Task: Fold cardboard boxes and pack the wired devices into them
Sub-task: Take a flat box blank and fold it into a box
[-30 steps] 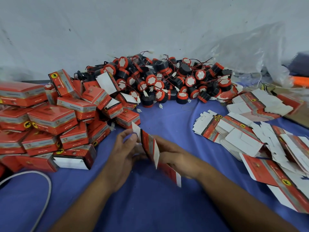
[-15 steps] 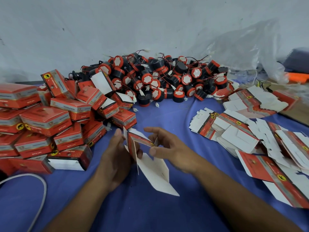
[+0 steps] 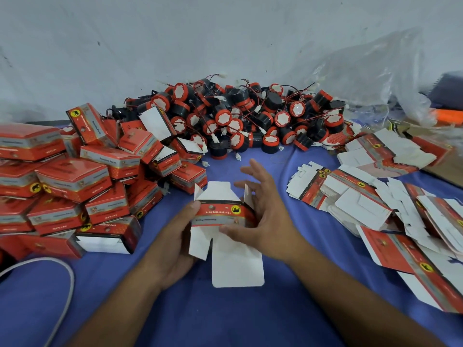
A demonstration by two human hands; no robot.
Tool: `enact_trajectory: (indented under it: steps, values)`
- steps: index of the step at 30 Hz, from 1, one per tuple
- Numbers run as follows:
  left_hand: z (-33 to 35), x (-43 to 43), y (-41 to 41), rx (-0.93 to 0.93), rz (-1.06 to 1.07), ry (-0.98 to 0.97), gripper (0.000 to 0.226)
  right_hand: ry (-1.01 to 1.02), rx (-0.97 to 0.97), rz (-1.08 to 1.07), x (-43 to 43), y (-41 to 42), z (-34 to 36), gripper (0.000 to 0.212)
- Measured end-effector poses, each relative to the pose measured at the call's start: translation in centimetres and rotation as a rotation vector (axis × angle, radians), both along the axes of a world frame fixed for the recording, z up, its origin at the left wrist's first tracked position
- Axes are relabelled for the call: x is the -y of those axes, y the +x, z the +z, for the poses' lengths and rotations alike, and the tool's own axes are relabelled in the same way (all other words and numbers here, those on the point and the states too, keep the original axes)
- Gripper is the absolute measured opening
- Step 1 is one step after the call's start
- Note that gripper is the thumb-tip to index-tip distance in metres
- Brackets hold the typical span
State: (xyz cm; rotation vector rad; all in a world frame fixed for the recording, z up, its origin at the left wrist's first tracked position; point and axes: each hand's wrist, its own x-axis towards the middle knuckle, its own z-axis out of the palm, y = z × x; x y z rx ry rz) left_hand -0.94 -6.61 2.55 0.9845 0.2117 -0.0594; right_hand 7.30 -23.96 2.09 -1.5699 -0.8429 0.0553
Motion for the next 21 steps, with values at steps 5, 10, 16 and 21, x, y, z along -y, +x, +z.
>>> enact_trajectory:
  steps: [5, 10, 16, 21]
  values:
    - [-0.5, 0.2, 0.0, 0.186, 0.077, 0.1, 0.046, -0.235, -0.074, 0.023, 0.5, 0.3, 0.8, 0.092]
    - [-1.0, 0.1, 0.4, 0.223, 0.108, 0.224, 0.023, -0.025, -0.292, 0.194, 0.0, -0.4, 1.1, 0.046]
    - [-2.4, -0.1, 0.9, 0.235, 0.19, 0.411, 0.06, 0.096, -0.401, 0.177, -0.5, -0.1, 0.3, 0.042]
    - [-2.7, 0.4, 0.8, 0.3, 0.162, 0.509, 0.041, 0.037, -0.396, 0.084, -0.6, 0.1, 0.0, 0.037]
